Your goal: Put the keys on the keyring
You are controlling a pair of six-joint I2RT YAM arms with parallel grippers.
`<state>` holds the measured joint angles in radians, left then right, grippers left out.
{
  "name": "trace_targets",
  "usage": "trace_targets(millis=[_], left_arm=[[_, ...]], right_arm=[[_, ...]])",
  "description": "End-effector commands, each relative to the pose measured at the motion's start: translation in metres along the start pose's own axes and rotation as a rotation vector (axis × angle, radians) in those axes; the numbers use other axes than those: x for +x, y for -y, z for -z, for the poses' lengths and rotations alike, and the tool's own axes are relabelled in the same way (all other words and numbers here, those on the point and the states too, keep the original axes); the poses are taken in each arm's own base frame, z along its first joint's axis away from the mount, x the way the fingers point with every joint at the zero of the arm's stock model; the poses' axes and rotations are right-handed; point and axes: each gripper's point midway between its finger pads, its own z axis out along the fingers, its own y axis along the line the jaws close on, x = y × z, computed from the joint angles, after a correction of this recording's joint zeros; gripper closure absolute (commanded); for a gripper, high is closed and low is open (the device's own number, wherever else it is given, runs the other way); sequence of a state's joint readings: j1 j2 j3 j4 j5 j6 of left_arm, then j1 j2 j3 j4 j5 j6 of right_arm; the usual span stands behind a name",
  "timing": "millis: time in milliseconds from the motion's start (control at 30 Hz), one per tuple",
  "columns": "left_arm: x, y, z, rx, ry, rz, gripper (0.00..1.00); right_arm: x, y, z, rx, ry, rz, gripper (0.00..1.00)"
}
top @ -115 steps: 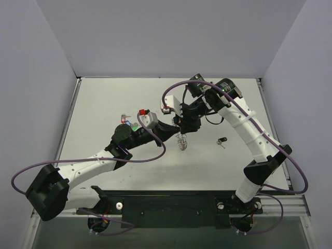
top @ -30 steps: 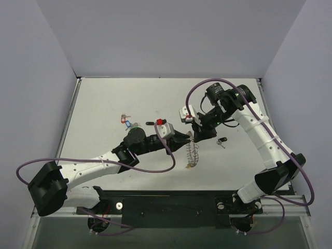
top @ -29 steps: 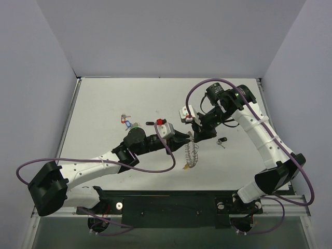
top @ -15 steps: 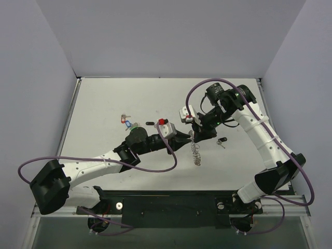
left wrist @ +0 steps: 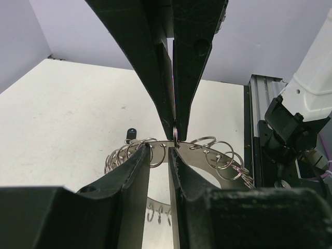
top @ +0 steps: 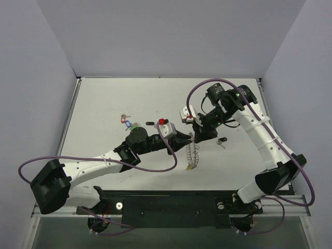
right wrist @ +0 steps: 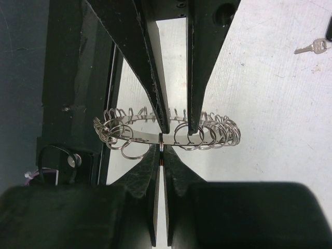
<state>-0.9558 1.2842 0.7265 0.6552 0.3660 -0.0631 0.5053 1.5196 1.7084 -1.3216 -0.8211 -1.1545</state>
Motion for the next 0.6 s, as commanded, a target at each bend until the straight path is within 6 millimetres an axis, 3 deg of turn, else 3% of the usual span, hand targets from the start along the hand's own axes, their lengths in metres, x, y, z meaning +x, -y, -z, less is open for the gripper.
trace_targets(millis=[0,567], left_arm=[[-0.036,0.008,-0.002,0.039,0.095,-0.033,0.69],[-0.051,0.019,-0.006,0.1,0.138,-0.014,0.69]], right_arm=[[-0.005,-0.03,0.009,-0.058,0.038,-0.022,1.0],[-0.004,-0.03,0.008,-0.056,0.042,-0.019,1.0]])
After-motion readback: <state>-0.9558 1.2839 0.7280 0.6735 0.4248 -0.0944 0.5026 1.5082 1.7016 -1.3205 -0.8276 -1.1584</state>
